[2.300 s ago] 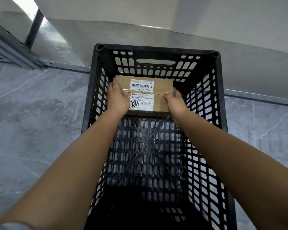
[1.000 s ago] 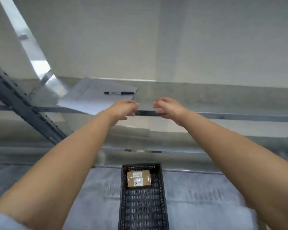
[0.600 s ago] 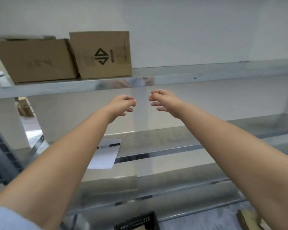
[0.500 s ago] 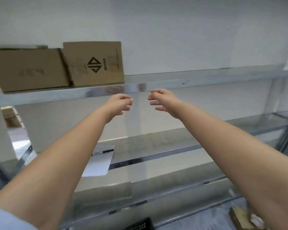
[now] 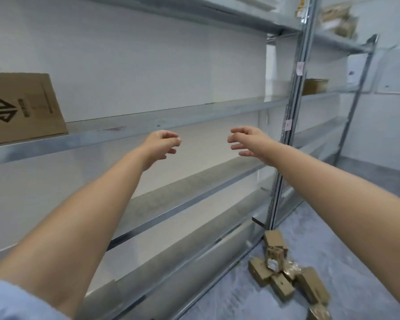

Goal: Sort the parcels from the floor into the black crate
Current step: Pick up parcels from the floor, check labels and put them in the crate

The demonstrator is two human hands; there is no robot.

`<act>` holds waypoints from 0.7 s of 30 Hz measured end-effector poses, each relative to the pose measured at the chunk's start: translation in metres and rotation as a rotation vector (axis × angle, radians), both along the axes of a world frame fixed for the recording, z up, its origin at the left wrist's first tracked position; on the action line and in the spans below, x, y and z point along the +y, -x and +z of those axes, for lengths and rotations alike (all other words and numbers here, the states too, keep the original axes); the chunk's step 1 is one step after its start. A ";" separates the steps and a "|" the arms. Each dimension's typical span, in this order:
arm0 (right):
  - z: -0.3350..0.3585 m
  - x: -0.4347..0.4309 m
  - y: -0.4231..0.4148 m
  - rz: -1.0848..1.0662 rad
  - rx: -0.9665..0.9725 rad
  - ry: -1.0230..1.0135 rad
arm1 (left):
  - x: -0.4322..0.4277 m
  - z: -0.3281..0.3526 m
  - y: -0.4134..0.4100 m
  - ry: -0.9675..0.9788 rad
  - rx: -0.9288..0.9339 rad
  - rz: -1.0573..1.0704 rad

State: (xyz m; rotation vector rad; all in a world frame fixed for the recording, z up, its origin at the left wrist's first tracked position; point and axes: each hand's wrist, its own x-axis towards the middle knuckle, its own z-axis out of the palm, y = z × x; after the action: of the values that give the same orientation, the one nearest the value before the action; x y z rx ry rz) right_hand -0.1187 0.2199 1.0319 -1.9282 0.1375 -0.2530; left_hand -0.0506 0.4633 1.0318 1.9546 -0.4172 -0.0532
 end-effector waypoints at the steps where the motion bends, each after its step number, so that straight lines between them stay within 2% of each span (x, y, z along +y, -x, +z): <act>1: 0.001 -0.021 0.009 -0.030 -0.004 -0.005 | -0.022 0.002 0.002 -0.004 -0.004 -0.031; 6: -0.003 -0.129 0.061 -0.159 -0.007 0.013 | -0.150 -0.001 0.023 -0.003 -0.013 -0.192; 8: -0.010 -0.195 0.091 -0.216 -0.003 0.020 | -0.231 -0.007 0.040 -0.023 -0.014 -0.270; 12: -0.016 -0.247 0.107 -0.260 0.027 0.049 | -0.293 -0.013 0.056 -0.044 -0.039 -0.353; 14: -0.020 -0.311 0.128 -0.323 0.036 0.050 | -0.371 -0.020 0.068 -0.045 -0.048 -0.414; 21: -0.036 -0.399 0.125 -0.358 0.062 0.030 | -0.456 -0.035 0.059 -0.063 -0.031 -0.457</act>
State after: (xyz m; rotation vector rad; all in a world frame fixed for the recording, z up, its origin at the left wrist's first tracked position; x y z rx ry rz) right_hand -0.2432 -0.1795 0.9962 -1.9342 0.5255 -0.4345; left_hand -0.1098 0.0072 0.9970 1.8877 -0.8851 -0.3333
